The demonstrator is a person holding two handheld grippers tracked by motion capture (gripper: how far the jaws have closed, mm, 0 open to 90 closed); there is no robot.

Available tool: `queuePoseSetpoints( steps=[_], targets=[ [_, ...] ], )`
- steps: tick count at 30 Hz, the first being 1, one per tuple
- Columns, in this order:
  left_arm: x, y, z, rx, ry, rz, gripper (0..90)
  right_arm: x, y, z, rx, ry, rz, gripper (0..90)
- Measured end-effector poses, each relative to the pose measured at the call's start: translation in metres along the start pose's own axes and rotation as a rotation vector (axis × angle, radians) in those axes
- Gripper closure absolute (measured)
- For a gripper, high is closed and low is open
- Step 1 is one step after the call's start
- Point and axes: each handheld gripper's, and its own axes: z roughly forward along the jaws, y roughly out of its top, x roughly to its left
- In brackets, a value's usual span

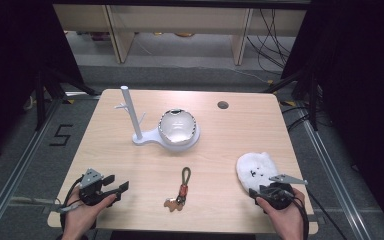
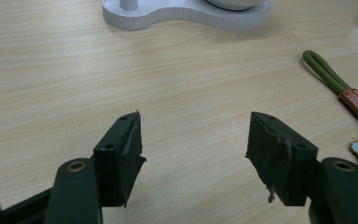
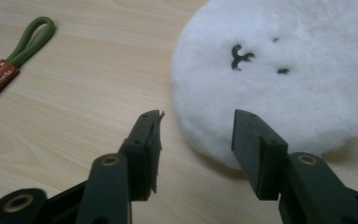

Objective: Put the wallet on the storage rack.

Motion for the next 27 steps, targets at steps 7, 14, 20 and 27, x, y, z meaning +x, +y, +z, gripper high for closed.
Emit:
queuePoseSetpoints(
  steps=[7,14,20,27],
  targets=[
    [0.000,0.007,0.007,0.004,-0.009,-0.016,35.3,-0.024,0.024,-0.003,0.104,-0.012,0.017,48.7],
    [-0.005,0.009,0.008,0.017,-0.013,-0.015,35.6,-0.053,0.055,0.004,0.292,-0.030,0.071,47.0],
    [-0.004,0.004,0.007,0.014,-0.030,-0.020,35.5,-0.064,0.073,0.014,0.341,-0.056,0.133,46.2],
    [-0.003,0.004,0.007,0.017,-0.020,-0.022,35.5,-0.068,0.095,0.012,0.329,-0.079,0.079,45.9]
  ],
)
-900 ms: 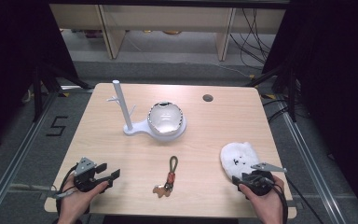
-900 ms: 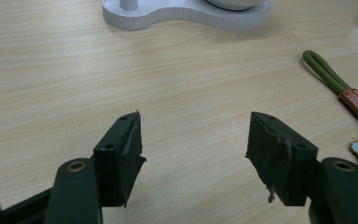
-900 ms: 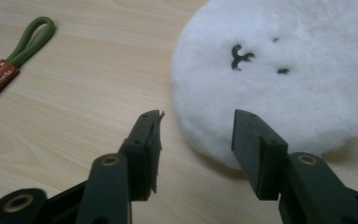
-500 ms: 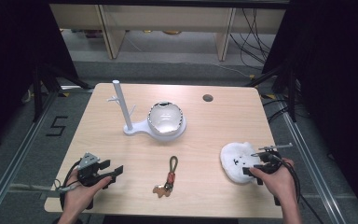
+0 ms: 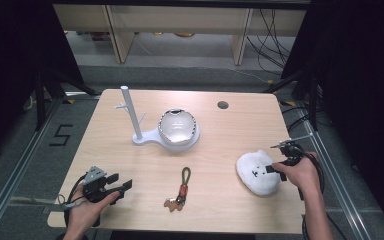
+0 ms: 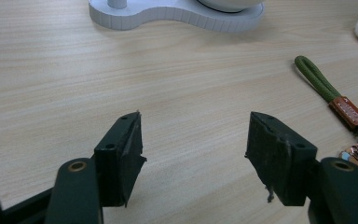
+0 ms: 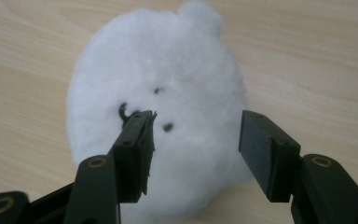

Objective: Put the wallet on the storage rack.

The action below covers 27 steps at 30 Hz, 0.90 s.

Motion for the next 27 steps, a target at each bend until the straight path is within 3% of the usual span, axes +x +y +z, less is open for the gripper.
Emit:
queuePoseSetpoints(
  steps=[4,6,7,9,11,12,16,21,22,23,24,25,27],
  targets=[
    [0.000,0.000,0.001,0.002,-0.004,0.001,35.4,-0.008,0.008,0.009,0.032,-0.023,-0.012,43.0],
    [0.000,-0.001,0.002,-0.003,-0.015,-0.005,35.4,-0.007,0.013,0.014,0.050,-0.025,0.012,41.5],
    [0.000,-0.001,0.002,-0.002,-0.014,-0.007,35.4,-0.012,0.018,0.019,0.052,-0.021,-0.044,40.2],
    [0.001,-0.001,0.003,-0.001,-0.022,-0.007,35.4,-0.010,0.020,0.021,0.056,-0.015,-0.031,39.9],
    [0.000,-0.001,0.003,-0.006,-0.023,-0.015,35.4,-0.013,0.025,0.026,0.057,-0.005,-0.093,39.0],
    [0.000,-0.001,0.003,-0.005,-0.023,-0.014,35.4,-0.011,0.026,0.029,0.075,0.003,-0.076,38.5],
    [0.001,-0.002,0.003,-0.006,-0.026,-0.018,35.4,-0.013,0.030,0.043,0.104,0.009,-0.110,38.2],
    [0.003,-0.002,0.003,0.001,-0.018,-0.010,35.4,-0.012,0.032,0.048,0.105,0.027,-0.138,49.5],
    [0.003,-0.002,0.003,0.000,-0.016,-0.010,35.4,-0.012,0.033,0.048,0.126,0.031,-0.151,53.2],
    [0.003,-0.002,0.002,0.003,-0.015,-0.007,35.4,-0.005,0.031,0.047,0.123,0.026,-0.090,57.2],
    [0.003,-0.002,0.002,0.002,-0.017,-0.006,35.4,-0.010,0.032,0.047,0.121,0.024,-0.149,62.0],
    [0.002,-0.003,0.003,-0.002,-0.023,-0.013,35.4,-0.009,0.032,0.046,0.130,0.054,-0.170,70.1],
    [0.003,-0.004,0.003,0.000,-0.029,-0.010,35.4,-0.009,0.031,0.045,0.139,0.042,-0.186,72.8]
  ],
)
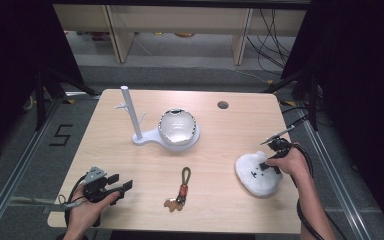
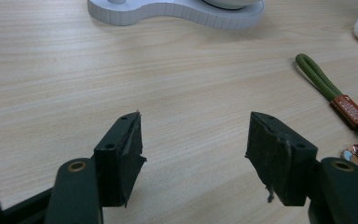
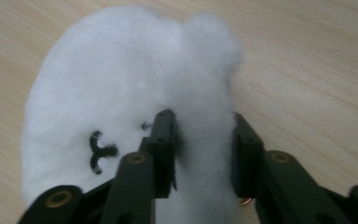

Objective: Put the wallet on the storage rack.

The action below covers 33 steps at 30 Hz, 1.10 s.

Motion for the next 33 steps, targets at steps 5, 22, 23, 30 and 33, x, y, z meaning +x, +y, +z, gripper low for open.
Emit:
queuePoseSetpoints(
  steps=[5,22,23,30,33],
  targets=[
    [-0.001,-0.002,0.001,0.003,-0.005,-0.001,35.4,0.005,-0.003,-0.004,0.003,0.013,0.012,79.1],
    [0.001,-0.002,-0.001,-0.011,0.013,-0.003,35.5,0.026,-0.019,-0.042,-0.299,0.099,0.046,80.4],
    [0.001,-0.002,-0.001,-0.012,0.015,-0.003,35.4,0.025,-0.019,-0.043,-0.314,0.093,0.026,80.4],
    [0.002,-0.003,-0.002,-0.022,0.017,0.002,35.5,0.034,-0.016,-0.053,-0.378,0.140,0.069,80.4],
    [0.002,-0.003,-0.002,-0.034,0.019,0.001,35.5,0.038,-0.016,-0.056,-0.414,0.141,0.074,80.4]
  ],
)
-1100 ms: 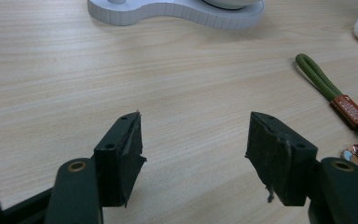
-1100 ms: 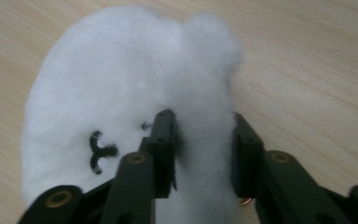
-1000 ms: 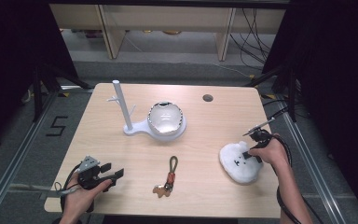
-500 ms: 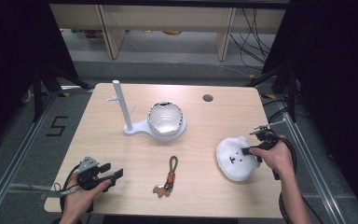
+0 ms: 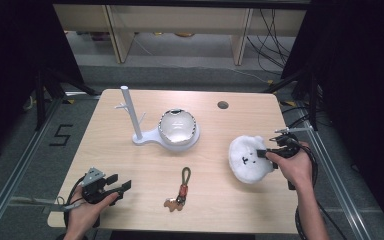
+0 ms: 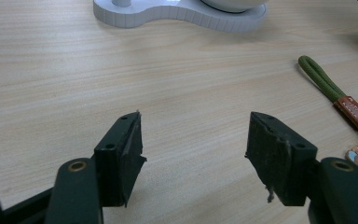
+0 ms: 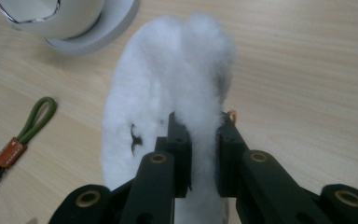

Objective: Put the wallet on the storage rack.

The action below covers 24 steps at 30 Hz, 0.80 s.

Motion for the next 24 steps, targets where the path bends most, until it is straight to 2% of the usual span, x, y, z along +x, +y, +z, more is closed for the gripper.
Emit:
queuePoseSetpoints(
  steps=[1,2,3,4,6,9,11,12,13,15,16,18,19,20,21,24],
  targets=[
    [0.000,0.000,-0.001,0.002,0.008,0.001,35.5,0.000,0.001,0.000,-0.032,0.000,-0.031,80.4],
    [0.000,0.000,-0.001,0.003,0.010,0.002,35.5,0.001,0.001,0.000,-0.044,0.012,-0.031,80.4],
    [0.000,0.000,-0.001,-0.005,0.008,0.001,35.5,0.005,0.002,-0.002,-0.033,-0.044,-0.022,80.4],
    [0.000,0.000,-0.001,-0.007,0.010,0.001,35.5,0.007,0.003,-0.003,-0.038,-0.041,-0.011,80.4],
    [0.000,0.000,-0.001,-0.011,0.005,0.000,35.5,0.010,0.004,-0.001,-0.102,-0.034,-0.023,80.4],
    [-0.001,0.000,-0.001,-0.011,0.012,0.003,35.5,0.012,0.006,-0.001,-0.123,-0.030,-0.018,80.4],
    [-0.001,-0.001,0.000,-0.010,0.009,-0.005,35.4,0.019,0.009,0.001,-0.140,-0.017,0.014,80.4],
    [-0.001,-0.001,0.000,-0.010,0.009,-0.005,35.3,0.019,0.009,0.001,-0.140,-0.017,0.014,80.4],
    [-0.001,-0.001,0.000,-0.011,0.010,-0.002,35.3,0.017,0.010,0.002,-0.152,-0.010,-0.021,80.3],
    [0.000,0.000,-0.001,-0.012,0.011,0.007,35.3,0.021,0.015,0.004,-0.173,-0.023,-0.031,80.4],
    [0.000,0.000,-0.001,-0.014,0.011,0.007,35.4,0.024,0.016,0.005,-0.179,-0.008,-0.012,80.4],
    [-0.001,0.000,-0.002,-0.008,0.018,0.008,35.4,0.025,0.017,0.006,-0.195,-0.004,-0.019,80.4],
    [-0.001,0.000,-0.002,-0.009,0.018,0.006,35.3,0.029,0.018,0.006,-0.193,-0.006,0.004,80.3],
    [-0.001,0.000,-0.002,-0.009,0.018,0.006,35.3,0.031,0.020,0.006,-0.196,0.002,0.008,80.3],
    [-0.001,0.000,-0.002,-0.009,0.019,0.006,35.3,0.030,0.022,0.007,-0.209,0.002,-0.029,80.3],
    [-0.001,0.000,-0.002,-0.008,0.020,0.008,35.3,0.035,0.026,0.010,-0.228,0.008,-0.034,80.3]
  ],
)
